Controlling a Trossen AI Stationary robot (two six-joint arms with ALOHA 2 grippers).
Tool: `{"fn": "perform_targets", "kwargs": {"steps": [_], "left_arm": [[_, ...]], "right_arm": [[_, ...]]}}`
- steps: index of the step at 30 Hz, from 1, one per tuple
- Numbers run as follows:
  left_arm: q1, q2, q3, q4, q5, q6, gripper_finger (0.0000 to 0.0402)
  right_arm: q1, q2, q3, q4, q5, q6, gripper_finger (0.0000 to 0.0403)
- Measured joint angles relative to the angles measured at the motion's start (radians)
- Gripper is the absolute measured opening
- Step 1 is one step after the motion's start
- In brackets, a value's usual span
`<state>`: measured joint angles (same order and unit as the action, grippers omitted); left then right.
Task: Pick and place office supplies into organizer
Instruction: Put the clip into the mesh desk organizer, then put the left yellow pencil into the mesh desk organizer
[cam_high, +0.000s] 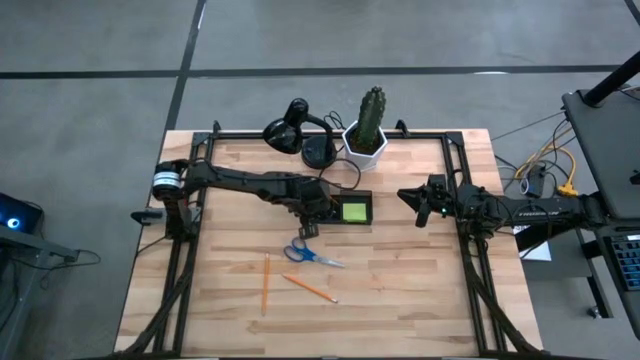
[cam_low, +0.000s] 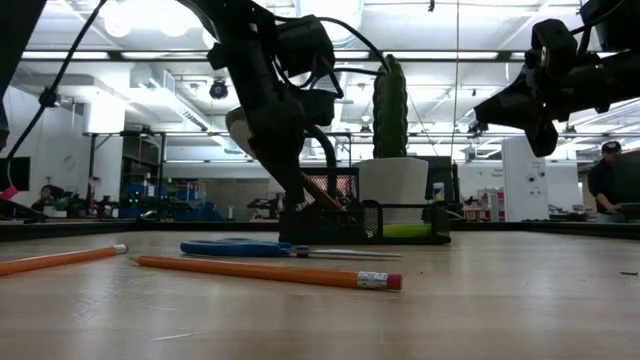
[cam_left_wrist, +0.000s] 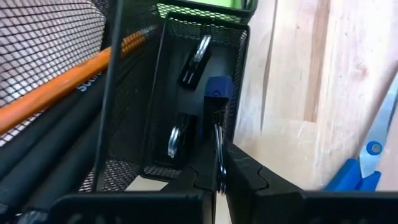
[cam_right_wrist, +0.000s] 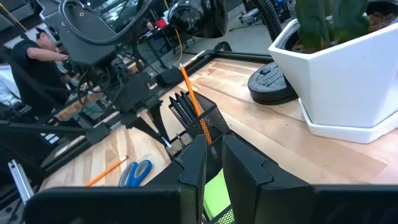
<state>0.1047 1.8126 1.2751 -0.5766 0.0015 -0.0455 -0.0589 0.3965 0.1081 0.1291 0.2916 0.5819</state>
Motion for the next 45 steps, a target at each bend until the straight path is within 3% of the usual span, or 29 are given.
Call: {"fn": "perform_targets", "kwargs": {"steps": [14, 30, 39, 45], "left_arm": [[0.000, -0.008, -0.002, 0.002, -0.010, 0.000, 0.0005], [0.000, -0.026, 0.024, -0.031, -0.007, -0.001, 0.0128], [-0.001, -0.091, 0.081, -0.157, -0.004, -0.006, 0.0132], [-0.003, -0.162, 0.078, -0.225, -0.002, -0.143, 0.0132]], "right_arm": [[0.000, 0.000, 0.000, 0.000, 0.000, -0.001, 0.0043], [0.000, 0.000, 0.000, 0.000, -0.001, -0.001, 0.0043], [0.000, 0.000, 0.000, 0.000, -0.002, 0.000, 0.0043], [0.000, 0.000, 0.000, 0.000, -0.004, 0.002, 0.0043]]}}
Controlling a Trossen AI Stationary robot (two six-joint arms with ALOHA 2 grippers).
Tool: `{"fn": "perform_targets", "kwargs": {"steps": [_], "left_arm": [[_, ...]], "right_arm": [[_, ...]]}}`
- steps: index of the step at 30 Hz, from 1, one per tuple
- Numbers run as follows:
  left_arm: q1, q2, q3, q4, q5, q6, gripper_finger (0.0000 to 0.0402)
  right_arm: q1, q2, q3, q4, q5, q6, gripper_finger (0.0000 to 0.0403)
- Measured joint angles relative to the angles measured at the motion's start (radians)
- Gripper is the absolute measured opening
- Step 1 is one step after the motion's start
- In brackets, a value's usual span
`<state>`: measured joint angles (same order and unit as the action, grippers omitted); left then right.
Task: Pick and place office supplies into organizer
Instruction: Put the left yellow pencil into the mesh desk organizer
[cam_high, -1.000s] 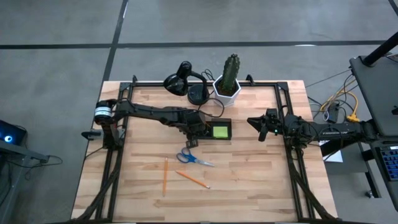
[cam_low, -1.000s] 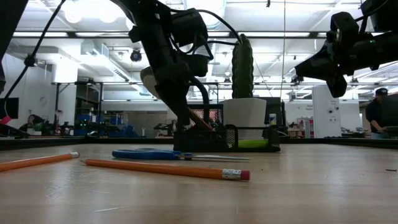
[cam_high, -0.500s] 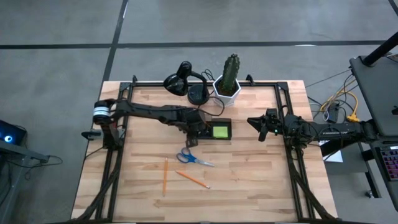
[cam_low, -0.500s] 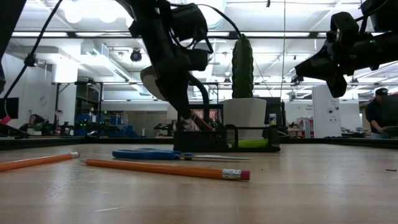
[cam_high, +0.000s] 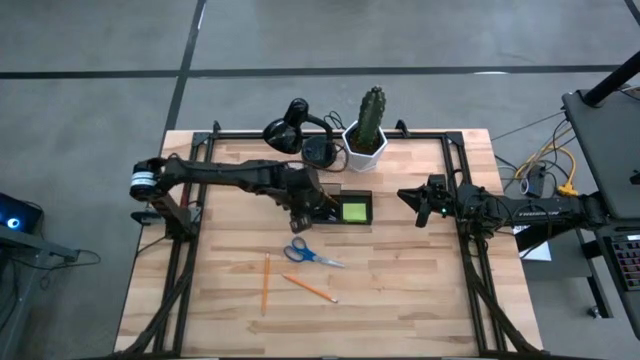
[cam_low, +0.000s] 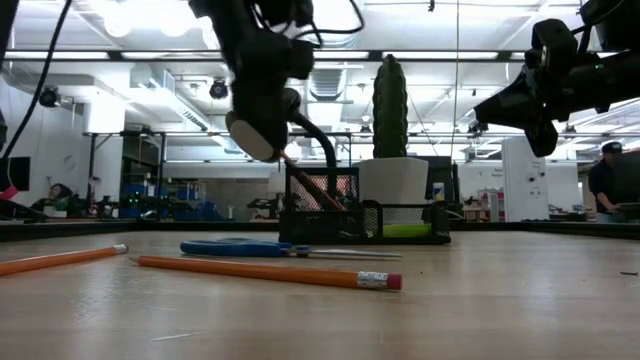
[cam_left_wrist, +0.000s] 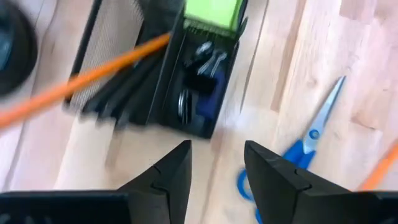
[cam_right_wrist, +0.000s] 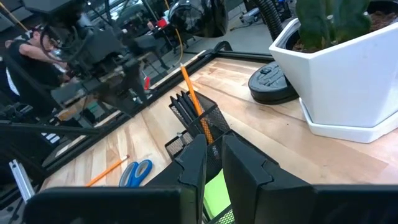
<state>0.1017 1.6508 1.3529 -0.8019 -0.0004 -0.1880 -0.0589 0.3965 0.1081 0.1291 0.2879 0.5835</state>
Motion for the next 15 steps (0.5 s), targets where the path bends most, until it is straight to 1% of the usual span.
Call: {"fn": "perform_targets", "kwargs": {"steps": [5, 8, 12, 15], "left_arm": [[-0.006, -0.047, -0.003, -0.110, 0.032, -0.153, 0.0132], [-0.009, -0.077, -0.016, -0.152, 0.098, -0.277, 0.0132], [-0.014, -0.094, -0.045, -0.171, 0.192, -0.498, 0.0132], [-0.025, -0.096, -0.051, -0.198, 0.237, -0.621, 0.0132]], "right_arm": [[0.000, 0.004, 0.000, 0.000, 0.002, 0.000, 0.0043], [0.000, 0.007, 0.000, 0.001, 0.003, 0.000, 0.0043], [0.000, 0.012, 0.000, 0.001, 0.003, 0.000, 0.0043], [0.000, 0.012, 0.000, 0.000, 0.003, 0.001, 0.0043]]}}
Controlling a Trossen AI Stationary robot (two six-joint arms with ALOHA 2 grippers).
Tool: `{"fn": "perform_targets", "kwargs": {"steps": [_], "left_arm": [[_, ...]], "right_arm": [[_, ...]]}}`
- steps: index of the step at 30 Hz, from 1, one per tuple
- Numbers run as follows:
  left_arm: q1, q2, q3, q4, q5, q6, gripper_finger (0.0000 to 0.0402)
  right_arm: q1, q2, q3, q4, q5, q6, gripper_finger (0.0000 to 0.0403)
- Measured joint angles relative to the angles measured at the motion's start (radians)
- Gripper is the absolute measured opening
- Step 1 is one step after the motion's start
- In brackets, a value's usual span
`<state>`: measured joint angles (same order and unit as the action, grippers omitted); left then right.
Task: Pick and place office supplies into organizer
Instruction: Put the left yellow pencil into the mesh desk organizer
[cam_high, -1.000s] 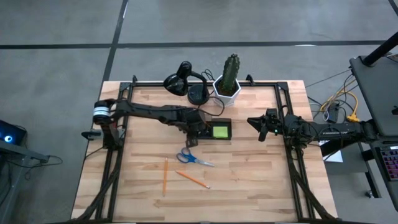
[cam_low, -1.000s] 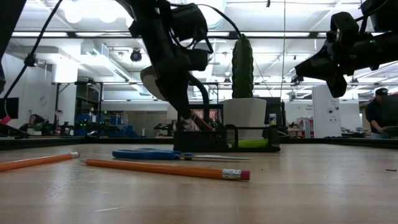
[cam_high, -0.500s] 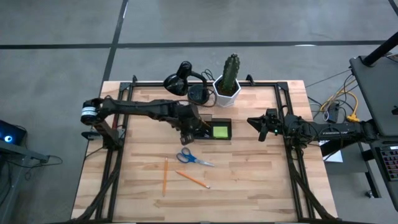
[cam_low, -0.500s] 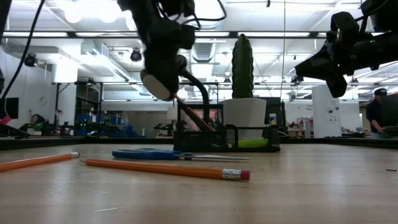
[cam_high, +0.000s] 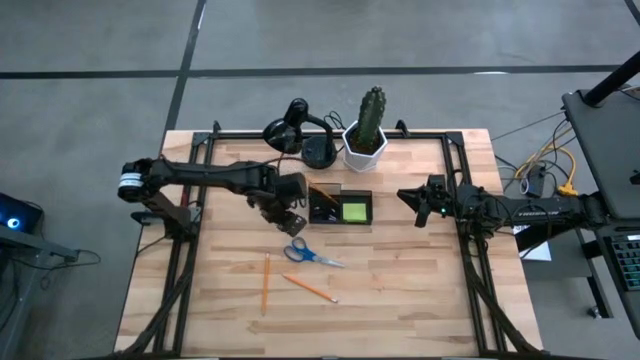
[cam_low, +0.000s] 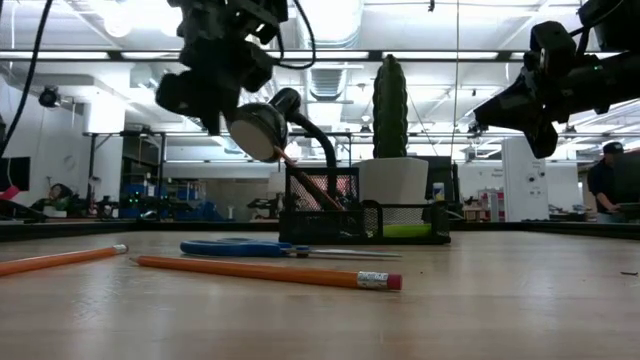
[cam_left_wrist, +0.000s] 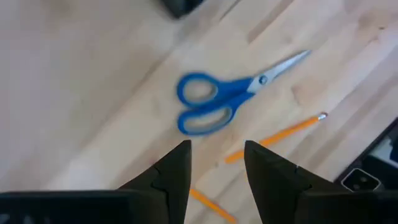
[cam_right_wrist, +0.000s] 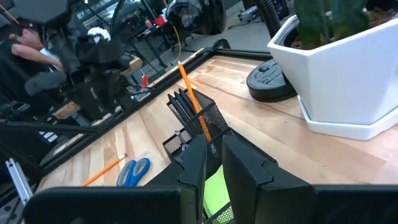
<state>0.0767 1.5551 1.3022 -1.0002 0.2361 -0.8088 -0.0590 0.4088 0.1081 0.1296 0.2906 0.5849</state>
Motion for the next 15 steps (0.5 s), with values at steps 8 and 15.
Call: {"fn": "perform_targets", "kwargs": {"steps": [8, 15], "left_arm": [[-0.068, 0.002, -0.003, -0.057, 0.006, -0.209, 0.0132], [-0.176, 0.003, -0.003, -0.075, -0.039, -0.353, 0.0132]], "right_arm": [[0.000, -0.001, 0.000, 0.002, -0.001, 0.054, 0.0043], [0.000, -0.001, 0.000, 0.002, -0.002, 0.053, 0.0043]]}}
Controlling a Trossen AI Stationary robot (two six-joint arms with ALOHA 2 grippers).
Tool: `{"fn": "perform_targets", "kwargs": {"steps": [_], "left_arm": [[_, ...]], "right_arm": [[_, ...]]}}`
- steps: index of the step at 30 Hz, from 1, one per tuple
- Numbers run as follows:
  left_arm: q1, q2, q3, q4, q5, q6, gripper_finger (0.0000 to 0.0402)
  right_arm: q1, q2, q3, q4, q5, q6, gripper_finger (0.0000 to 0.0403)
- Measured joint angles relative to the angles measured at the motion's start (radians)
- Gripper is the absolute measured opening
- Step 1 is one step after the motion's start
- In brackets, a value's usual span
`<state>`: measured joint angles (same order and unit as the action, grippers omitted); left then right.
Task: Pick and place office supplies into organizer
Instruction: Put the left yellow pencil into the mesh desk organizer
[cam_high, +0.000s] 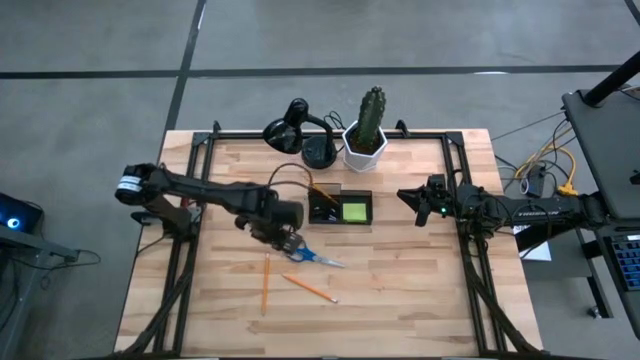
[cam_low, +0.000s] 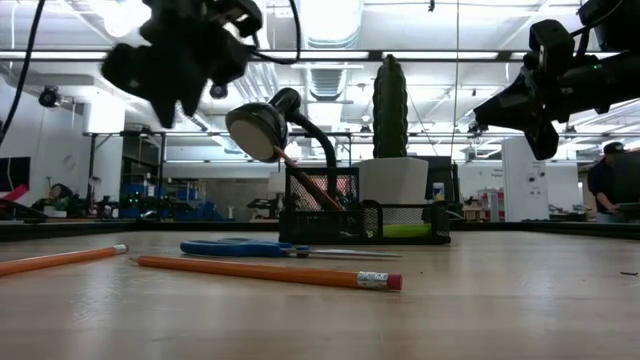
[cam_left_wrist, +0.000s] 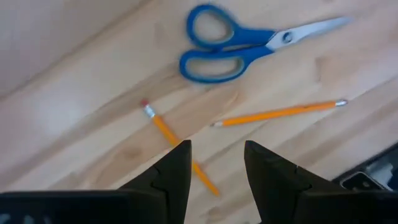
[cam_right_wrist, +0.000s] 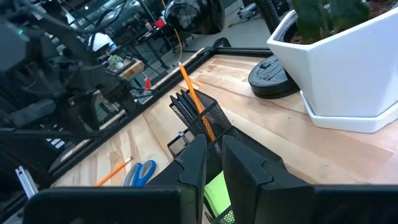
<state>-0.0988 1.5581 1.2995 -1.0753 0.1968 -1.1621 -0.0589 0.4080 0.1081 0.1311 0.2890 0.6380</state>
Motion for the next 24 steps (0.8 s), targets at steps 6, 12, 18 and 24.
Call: {"fn": "perform_targets", "kwargs": {"steps": [6, 12, 18, 24], "left_arm": [[-0.104, 0.000, -0.014, -0.092, -0.057, -0.188, 0.0132], [-0.199, 0.001, -0.083, -0.040, -0.123, -0.415, 0.0132], [-0.221, 0.002, -0.204, 0.142, -0.158, -0.604, 0.0132], [-0.223, 0.002, -0.365, 0.375, -0.142, -0.765, 0.0132]], "right_arm": [[0.000, 0.000, 0.000, 0.010, 0.000, -0.001, 0.0043], [0.000, 0.001, 0.000, 0.017, 0.002, -0.014, 0.0043], [0.000, 0.001, 0.000, 0.022, 0.002, -0.012, 0.0043], [0.000, 0.001, 0.000, 0.061, 0.002, -0.046, 0.0043]]}}
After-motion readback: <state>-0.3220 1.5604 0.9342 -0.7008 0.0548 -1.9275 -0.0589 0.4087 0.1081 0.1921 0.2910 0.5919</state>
